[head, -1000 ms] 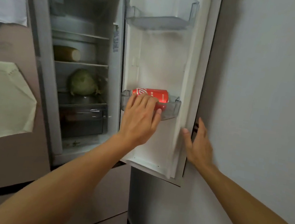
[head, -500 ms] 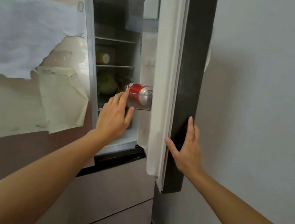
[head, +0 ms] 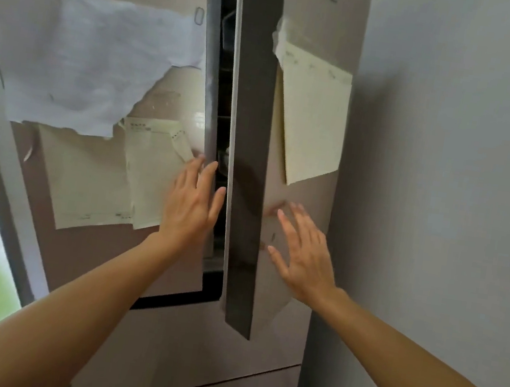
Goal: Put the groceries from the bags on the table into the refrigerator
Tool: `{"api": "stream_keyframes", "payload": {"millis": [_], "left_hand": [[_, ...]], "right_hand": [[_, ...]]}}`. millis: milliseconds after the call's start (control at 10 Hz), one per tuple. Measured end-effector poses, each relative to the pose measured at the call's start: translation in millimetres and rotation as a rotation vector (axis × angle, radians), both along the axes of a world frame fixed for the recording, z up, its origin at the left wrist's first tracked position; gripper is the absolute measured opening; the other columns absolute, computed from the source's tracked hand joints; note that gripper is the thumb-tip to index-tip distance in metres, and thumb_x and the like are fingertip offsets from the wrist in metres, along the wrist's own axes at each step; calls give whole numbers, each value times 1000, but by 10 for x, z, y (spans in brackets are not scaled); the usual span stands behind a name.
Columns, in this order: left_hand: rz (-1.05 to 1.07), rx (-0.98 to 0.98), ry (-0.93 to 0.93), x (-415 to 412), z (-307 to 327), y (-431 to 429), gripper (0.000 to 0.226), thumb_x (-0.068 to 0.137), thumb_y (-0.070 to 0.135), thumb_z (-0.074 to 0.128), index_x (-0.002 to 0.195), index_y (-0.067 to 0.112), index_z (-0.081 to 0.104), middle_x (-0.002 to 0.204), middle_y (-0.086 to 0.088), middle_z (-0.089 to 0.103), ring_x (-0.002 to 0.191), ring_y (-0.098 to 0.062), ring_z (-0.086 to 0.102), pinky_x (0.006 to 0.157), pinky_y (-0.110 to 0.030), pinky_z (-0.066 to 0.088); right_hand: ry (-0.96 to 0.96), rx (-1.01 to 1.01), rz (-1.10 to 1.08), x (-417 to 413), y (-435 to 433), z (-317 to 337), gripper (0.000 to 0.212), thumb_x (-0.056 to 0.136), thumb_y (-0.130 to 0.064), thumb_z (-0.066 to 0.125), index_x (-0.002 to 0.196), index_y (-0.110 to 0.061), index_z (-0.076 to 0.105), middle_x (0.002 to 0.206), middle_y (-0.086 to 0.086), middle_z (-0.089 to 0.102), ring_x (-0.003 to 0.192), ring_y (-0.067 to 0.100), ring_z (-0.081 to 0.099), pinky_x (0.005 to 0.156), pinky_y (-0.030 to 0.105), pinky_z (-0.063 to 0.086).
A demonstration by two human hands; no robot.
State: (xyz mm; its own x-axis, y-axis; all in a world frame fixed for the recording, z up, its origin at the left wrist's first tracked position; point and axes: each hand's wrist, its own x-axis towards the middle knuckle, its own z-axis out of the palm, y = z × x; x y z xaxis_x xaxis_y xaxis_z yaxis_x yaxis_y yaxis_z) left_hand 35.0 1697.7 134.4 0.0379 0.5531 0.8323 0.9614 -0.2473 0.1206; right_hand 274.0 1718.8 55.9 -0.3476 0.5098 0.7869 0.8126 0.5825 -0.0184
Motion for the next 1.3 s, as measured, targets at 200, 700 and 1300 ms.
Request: {"api": "stream_keyframes", "payload": {"millis": [200,700,1300], "left_hand": [[74,108,25,4,81,240,62,99,50,31,150,14,27,156,-17,28,143,-35,26,111,-52,29],[393,218,355,-318,-385,959,58,101,38,47,150,11,33,156,-25,20,147,-39,14,116,-57,20],[330,292,389,-442,-440,1063,58,100,40,44,148,10,36,155,-25,25,148,-35,11,117,-56,18]], "right_hand": [[-124,114,66,-272,642,-124,70,95,-49,50,154,-25,23,163,14,12,150,30,9,115,51,20],[-126,461,142,-677,1658,-398,61,94,-48,51,149,-25,39,157,15,29,147,32,24,116,53,20],[176,185,362,-615,1113,40,39,89,-32,61,124,-16,65,137,6,58,132,22,48,102,49,42]]}}
